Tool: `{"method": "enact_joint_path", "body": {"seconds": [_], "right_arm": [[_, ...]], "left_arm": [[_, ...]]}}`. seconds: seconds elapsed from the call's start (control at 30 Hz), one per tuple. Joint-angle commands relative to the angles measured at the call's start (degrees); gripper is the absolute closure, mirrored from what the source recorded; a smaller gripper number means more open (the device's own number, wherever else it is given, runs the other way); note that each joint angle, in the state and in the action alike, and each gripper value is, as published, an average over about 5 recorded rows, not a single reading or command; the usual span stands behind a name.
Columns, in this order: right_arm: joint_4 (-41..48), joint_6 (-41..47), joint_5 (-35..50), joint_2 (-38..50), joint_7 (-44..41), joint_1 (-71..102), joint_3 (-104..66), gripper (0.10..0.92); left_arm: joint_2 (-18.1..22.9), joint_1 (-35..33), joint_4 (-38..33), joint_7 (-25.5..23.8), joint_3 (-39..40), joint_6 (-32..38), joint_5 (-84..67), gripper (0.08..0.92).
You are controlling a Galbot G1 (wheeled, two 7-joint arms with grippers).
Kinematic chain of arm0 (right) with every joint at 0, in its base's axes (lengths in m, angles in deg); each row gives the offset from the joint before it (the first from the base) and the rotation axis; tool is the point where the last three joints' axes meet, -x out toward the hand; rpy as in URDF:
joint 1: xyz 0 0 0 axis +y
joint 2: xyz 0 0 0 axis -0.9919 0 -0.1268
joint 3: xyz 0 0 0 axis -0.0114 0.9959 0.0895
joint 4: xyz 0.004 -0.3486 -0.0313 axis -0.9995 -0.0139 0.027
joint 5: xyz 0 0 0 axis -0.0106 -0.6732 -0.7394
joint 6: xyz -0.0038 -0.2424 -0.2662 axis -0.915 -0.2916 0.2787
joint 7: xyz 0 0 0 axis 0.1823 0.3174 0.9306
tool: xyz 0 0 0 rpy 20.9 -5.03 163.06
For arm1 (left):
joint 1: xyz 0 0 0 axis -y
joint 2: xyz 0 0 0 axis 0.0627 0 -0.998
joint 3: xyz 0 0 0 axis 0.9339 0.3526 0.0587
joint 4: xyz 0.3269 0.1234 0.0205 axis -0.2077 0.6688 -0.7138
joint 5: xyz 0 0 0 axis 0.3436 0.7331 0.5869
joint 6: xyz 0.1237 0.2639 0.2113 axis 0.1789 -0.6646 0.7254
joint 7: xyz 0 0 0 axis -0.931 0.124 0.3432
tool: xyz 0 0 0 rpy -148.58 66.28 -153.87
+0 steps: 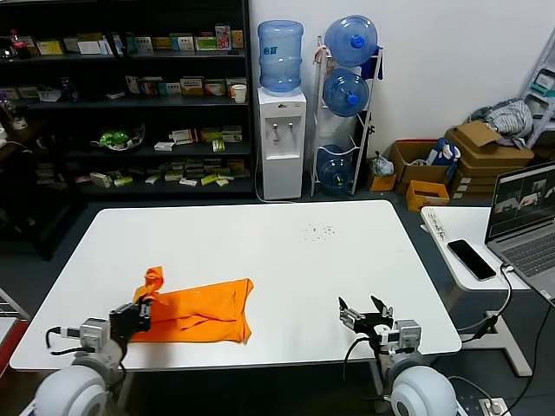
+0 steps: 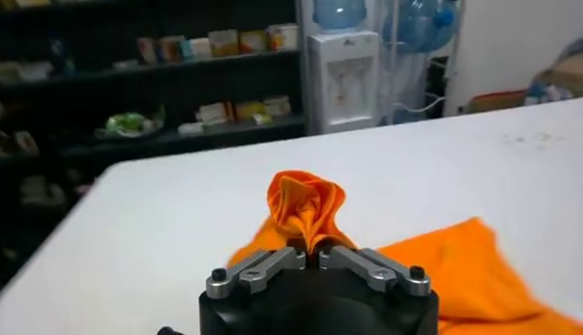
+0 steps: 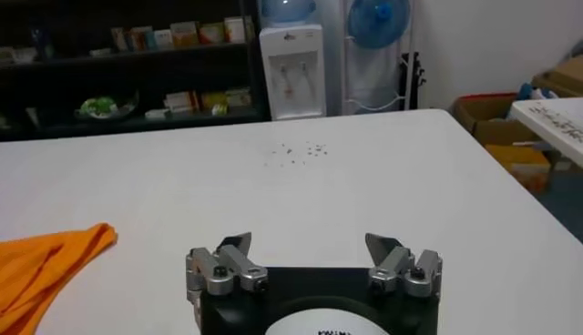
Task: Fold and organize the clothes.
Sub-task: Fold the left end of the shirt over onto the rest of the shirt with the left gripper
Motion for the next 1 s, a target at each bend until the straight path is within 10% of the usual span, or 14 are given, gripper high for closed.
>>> {"method": "enact_joint_path", "body": {"seconds": [0.03,0.57,1.0], "right_arm": [[0.49,0.46,-0.25,-1.88,0.50,-0.15,0.54,0.203],[0.57,0.63,-0.20,-2.34,0.65,-0.53,1.05,0.203],[1.32,0.65,0.05,-2.32,0.51,-1.85,2.46,0.203]], "left_arm": [[6.81,10.79,-3.01,4.93,15.14,-4.37,-6.08,0.868],[11.78,15.08,3.05,5.02,18.54,-4.93,-3.94,0.847],[-2.86,-1.89,3.61,-3.57,-5.89,-3.11,-5.87,0.491]]}}
